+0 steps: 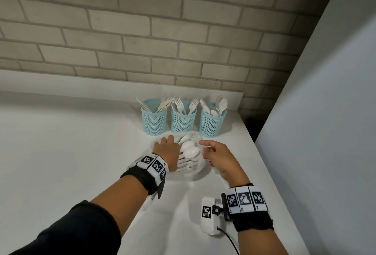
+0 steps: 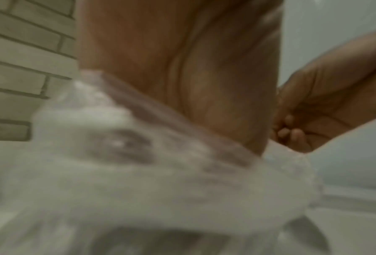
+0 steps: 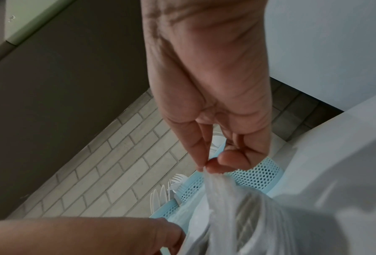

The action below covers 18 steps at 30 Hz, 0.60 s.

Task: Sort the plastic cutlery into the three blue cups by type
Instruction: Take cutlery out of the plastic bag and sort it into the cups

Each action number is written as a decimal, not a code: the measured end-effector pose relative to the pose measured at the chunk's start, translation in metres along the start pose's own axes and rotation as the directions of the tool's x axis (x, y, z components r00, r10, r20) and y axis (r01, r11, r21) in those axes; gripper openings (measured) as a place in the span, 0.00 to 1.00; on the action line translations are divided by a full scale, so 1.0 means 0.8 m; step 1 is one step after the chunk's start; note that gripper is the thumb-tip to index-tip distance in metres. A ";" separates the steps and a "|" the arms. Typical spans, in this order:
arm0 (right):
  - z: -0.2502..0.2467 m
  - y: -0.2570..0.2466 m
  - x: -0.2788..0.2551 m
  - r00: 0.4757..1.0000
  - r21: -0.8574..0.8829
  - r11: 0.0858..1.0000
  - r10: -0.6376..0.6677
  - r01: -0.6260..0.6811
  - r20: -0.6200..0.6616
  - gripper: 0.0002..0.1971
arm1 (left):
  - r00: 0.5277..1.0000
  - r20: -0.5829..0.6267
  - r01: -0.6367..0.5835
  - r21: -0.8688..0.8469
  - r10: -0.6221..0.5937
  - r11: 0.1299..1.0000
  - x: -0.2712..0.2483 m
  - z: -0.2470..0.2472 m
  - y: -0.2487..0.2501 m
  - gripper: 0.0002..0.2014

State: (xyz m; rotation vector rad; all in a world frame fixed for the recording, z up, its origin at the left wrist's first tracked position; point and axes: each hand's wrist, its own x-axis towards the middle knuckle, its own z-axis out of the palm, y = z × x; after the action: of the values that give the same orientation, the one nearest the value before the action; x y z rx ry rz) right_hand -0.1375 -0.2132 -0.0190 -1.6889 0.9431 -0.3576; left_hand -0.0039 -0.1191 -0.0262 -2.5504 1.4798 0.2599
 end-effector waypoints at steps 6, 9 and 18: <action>0.013 -0.006 -0.002 0.996 -0.142 0.987 -0.081 0.075 -0.037 0.19 | 0.994 -0.084 -0.066 0.085 0.073 0.994 -0.002 0.003 -0.010 0.23; 0.017 -0.005 -0.002 0.997 -0.242 0.968 -0.075 0.069 -0.016 0.21 | 0.986 -0.116 -0.106 0.100 0.117 0.989 -0.007 0.003 -0.012 0.23; 0.002 -0.005 -0.004 0.994 -0.031 0.999 0.030 -0.033 -0.105 0.19 | 0.981 -0.048 -0.195 -0.326 0.190 0.925 -0.008 -0.013 -0.040 0.16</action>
State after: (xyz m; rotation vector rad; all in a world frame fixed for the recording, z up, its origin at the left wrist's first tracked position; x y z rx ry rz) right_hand -0.1369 -0.2093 -0.0155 -1.6964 1.0566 -0.4151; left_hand 0.0214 -0.1003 -0.0119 -2.6554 1.8339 0.5615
